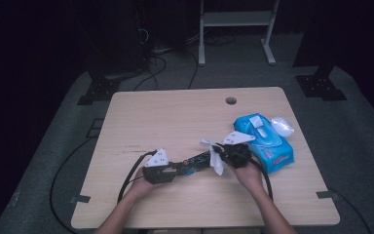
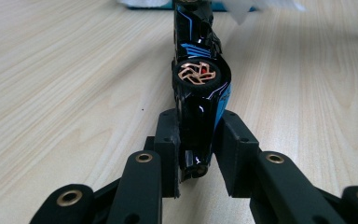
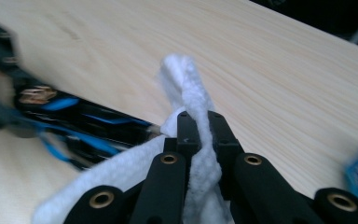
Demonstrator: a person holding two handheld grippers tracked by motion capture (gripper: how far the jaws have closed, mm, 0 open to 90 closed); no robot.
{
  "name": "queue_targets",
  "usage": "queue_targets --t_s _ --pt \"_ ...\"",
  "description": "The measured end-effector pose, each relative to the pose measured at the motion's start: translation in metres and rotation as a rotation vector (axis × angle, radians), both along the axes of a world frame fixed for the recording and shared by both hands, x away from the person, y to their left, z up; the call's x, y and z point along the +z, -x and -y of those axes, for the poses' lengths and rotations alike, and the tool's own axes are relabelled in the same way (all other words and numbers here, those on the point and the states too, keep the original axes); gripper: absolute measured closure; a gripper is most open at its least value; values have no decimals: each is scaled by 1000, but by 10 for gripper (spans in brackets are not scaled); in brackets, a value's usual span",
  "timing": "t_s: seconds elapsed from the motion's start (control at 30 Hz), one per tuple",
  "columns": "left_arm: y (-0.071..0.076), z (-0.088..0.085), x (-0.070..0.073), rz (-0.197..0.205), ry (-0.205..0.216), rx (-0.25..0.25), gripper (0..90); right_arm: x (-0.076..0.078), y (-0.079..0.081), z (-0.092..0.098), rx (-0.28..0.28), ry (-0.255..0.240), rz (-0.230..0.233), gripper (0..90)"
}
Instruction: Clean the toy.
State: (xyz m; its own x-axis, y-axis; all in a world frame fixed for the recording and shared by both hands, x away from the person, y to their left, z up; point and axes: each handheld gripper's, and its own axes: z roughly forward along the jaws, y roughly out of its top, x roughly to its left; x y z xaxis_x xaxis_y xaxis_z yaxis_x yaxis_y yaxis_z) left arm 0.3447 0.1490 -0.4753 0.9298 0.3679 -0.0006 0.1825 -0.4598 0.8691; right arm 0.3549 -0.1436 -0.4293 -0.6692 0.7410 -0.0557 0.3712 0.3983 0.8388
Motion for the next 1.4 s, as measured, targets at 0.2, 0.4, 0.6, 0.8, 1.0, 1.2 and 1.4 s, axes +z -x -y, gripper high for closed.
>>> queue_targets --t_s 0.2,0.4,0.6,0.8,1.0,1.2,1.4 --pt "0 0 0 -2 0 -1 712 1 1 5 28 -48 -15 849" --pt "0 0 0 -1 1 0 713 0 1 -2 57 -19 -14 849" --pt "-1 0 0 -6 5 -2 713 1 3 -4 51 -24 -17 849" --pt "0 0 0 -4 2 2 713 2 9 -24 122 -7 1 848" --pt "0 0 0 -4 3 0 712 0 2 -3 40 -30 -23 849" --pt "0 0 0 -2 1 4 712 1 6 -17 95 -9 -2 848" --pt "0 0 0 -2 -1 3 712 0 2 -5 45 -22 -18 849"
